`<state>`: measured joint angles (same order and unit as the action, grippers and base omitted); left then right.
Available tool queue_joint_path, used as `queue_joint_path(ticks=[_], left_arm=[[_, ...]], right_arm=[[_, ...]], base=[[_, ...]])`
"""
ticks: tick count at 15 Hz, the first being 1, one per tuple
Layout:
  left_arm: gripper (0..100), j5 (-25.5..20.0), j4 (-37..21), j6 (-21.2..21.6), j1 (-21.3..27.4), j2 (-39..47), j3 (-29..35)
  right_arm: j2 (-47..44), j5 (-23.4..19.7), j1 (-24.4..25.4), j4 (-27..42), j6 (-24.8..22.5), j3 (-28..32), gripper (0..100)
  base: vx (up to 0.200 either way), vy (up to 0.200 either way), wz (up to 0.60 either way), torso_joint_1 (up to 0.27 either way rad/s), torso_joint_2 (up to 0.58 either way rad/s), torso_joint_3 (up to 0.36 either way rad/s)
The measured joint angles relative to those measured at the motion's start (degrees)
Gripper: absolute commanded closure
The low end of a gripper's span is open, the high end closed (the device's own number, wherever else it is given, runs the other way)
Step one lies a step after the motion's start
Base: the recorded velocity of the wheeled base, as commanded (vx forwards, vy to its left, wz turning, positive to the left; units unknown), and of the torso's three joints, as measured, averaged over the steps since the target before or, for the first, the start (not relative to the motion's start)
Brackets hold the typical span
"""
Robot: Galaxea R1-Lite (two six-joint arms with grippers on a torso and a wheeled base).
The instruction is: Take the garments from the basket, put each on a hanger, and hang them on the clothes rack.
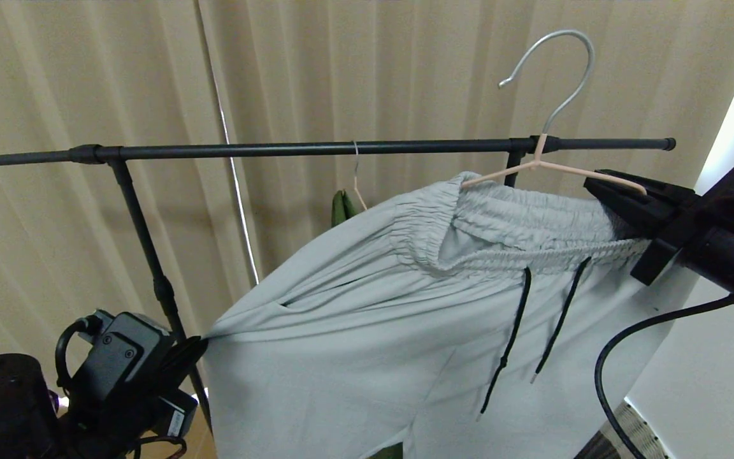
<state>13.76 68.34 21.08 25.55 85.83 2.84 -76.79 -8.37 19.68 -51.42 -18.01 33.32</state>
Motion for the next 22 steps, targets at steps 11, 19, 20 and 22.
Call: queue_joint_path(ticks=[11,19,20,22], left_arm=[[0,-5.7,-0.2,-0.7,1.0,-7.2,0.2],[0,-5.7,-3.1,-8.2,-0.9,-21.6,-1.4],[0,-5.7,-4.7,-8.1,-1.7,-22.4,-1.5],[0,-5.9,-5.6,-8.2,-2.8,-23.0,-1.5]], right_arm=[[0.4,1.5,-4.1,0.9,-0.1,-0.6,100],[11.4,6.5,-12.8,27.4,-0.1,-0.5,100],[13.6,7.3,-14.4,32.5,-0.1,-0.4,100],[17.4,8.0,-18.0,39.1,-0.1,0.1,100]], base=[[0.000,0.000,0.00,0.000,0.00,0.000],[0.000,0.000,0.00,0.000,0.00,0.000],[0.000,0.000,0.00,0.000,0.00,0.000],[0.000,0.000,0.00,0.000,0.00,0.000]])
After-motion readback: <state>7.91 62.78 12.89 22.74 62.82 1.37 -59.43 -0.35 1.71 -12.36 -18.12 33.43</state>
